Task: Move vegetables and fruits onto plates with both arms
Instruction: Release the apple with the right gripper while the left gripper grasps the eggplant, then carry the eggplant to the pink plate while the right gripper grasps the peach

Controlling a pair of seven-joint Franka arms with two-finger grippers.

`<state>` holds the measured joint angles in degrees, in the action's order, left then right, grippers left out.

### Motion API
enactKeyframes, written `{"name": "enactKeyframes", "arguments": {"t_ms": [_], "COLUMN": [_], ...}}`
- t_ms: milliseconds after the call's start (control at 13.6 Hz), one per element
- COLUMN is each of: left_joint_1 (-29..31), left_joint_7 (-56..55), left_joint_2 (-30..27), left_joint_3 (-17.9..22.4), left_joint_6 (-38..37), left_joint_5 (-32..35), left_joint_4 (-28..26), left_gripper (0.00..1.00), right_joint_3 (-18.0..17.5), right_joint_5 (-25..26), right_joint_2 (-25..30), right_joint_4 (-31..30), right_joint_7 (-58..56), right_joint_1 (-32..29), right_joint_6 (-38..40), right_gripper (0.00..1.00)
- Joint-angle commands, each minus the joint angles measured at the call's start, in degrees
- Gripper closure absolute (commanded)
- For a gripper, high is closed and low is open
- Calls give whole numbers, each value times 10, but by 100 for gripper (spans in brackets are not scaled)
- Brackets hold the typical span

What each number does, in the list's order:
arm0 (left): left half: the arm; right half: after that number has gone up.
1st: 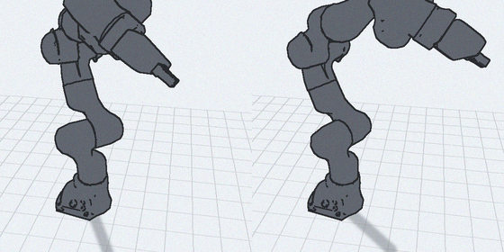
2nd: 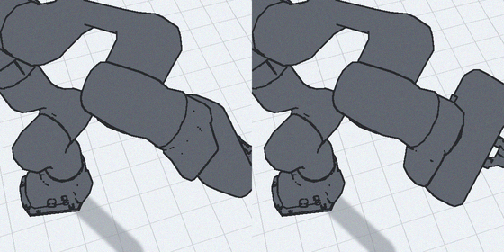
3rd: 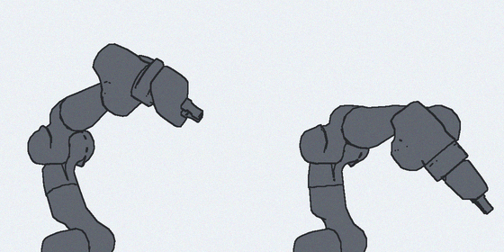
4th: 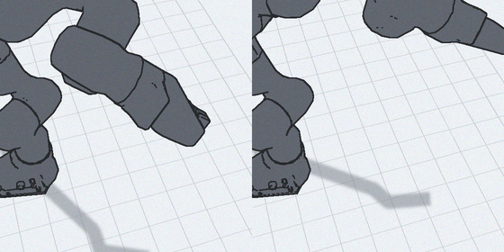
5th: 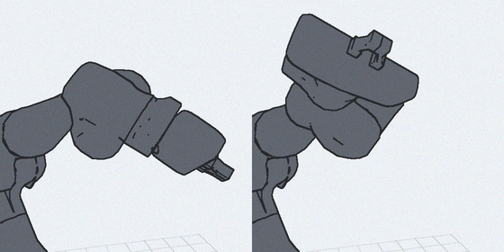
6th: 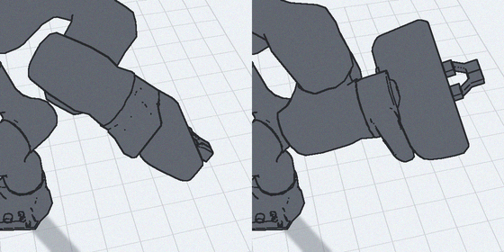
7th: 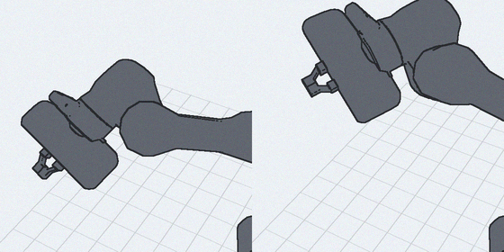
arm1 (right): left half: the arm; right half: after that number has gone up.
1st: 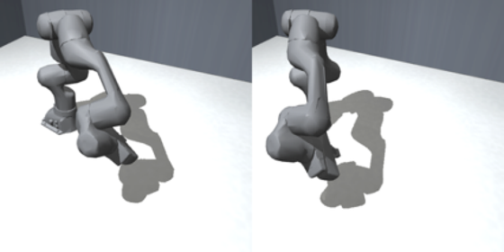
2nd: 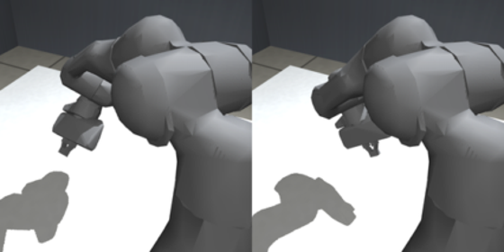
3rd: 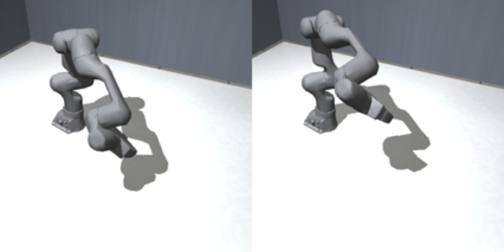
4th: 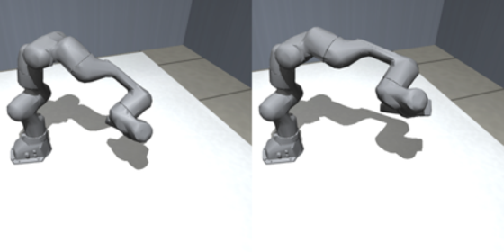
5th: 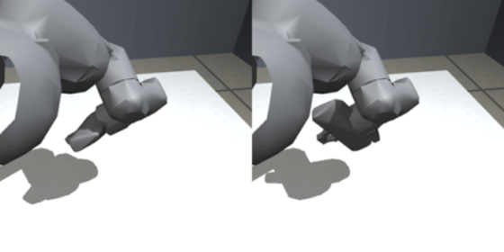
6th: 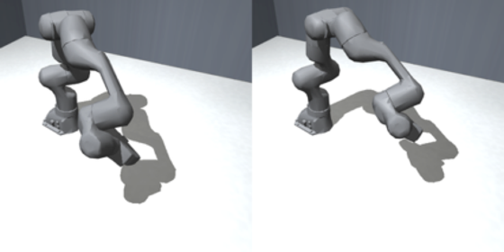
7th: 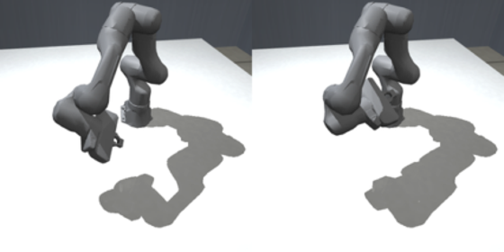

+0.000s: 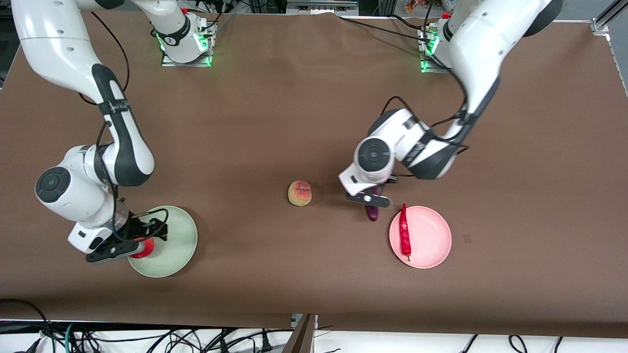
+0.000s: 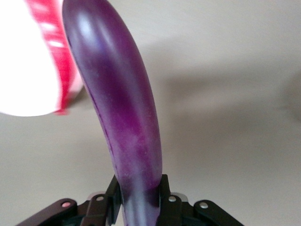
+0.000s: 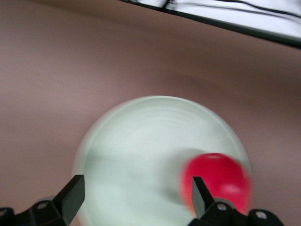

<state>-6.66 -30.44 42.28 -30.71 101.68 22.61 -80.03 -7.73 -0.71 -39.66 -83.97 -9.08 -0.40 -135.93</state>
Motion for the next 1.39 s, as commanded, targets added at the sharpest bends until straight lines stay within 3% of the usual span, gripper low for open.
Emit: {"name": "enactKeyframes", "arguments": {"t_ms": [0,73,220,440,586,806,879,953,1026,1319], "left_joint_1": [45,70,92,92,90,89,89,91,90,94], "left_joint_7": [66,111,158,159,159,159,159,159,159,159], "left_joint_2": [-8,-4,11,51,66,83,83,90,94,83], "left_joint_3": [5,14,49,75,75,75,75,75,75,73], "left_joint_6": [-44,-41,7,104,115,116,116,116,116,114], "left_joint_5": [16,13,10,10,10,6,5,4,5,6], "left_joint_4": [45,57,69,71,70,65,65,65,63,68], "left_gripper": [99,99,97,95,95,95,86,66,1,0], "right_joint_3": [-64,-87,-96,-68,-66,-26,-9,1,3,3], "right_joint_5": [-11,-9,2,44,77,127,131,131,131,131], "right_joint_2": [14,14,11,-8,-23,-45,-51,-57,-59,-69], "right_joint_4": [-10,-10,-10,-9,-8,-8,-8,-8,-8,-8], "right_joint_7": [111,173,271,414,486,569,583,593,598,615], "right_joint_1": [0,3,62,158,199,278,300,313,320,334], "right_joint_6": [31,31,23,-27,-35,-50,-52,-55,-64,-78], "right_gripper": [0,0,0,0,0,0,0,0,0,0]}}
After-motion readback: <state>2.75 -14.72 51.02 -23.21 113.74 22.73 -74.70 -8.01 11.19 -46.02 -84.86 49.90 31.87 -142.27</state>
